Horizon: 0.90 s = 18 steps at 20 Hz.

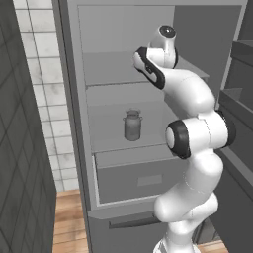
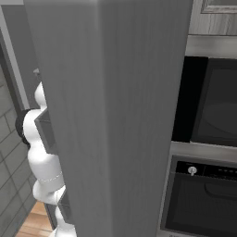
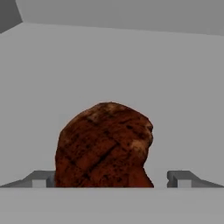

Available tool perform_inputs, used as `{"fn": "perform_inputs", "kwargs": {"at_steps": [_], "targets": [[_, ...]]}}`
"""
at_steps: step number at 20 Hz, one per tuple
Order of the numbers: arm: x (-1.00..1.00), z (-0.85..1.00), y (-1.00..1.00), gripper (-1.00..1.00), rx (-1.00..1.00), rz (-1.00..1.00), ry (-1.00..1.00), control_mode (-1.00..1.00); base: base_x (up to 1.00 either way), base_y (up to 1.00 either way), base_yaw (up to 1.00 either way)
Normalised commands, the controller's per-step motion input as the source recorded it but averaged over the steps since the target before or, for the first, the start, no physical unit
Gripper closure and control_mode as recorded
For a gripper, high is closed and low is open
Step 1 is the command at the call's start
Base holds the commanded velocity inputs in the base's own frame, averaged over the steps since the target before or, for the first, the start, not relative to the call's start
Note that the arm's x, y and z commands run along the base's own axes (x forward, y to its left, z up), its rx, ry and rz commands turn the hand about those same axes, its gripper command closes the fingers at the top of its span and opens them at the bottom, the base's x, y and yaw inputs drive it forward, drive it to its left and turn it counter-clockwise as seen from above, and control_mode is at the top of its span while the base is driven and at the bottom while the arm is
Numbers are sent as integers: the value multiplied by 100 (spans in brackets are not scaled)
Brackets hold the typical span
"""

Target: Place the condiment bottle and ketchup from the counter to the top shelf of the fridge. If the existing items in the fridge are on the top shelf, move them to other shelves.

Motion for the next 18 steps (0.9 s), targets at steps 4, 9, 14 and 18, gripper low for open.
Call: {"fn": "perform_inputs", "kwargs": {"at_steps": [4,9,14,18], "targets": [[9,-36,10,100,-1,7,0,-100,0,0,0],[-1,-13,0,100,1,3,0,-100,0,0,0],[-60,0,10,100,0,0,-9,-100,0,0,0],[-100,2,30,100,0,-1,-27,-100,0,0,0]]}}
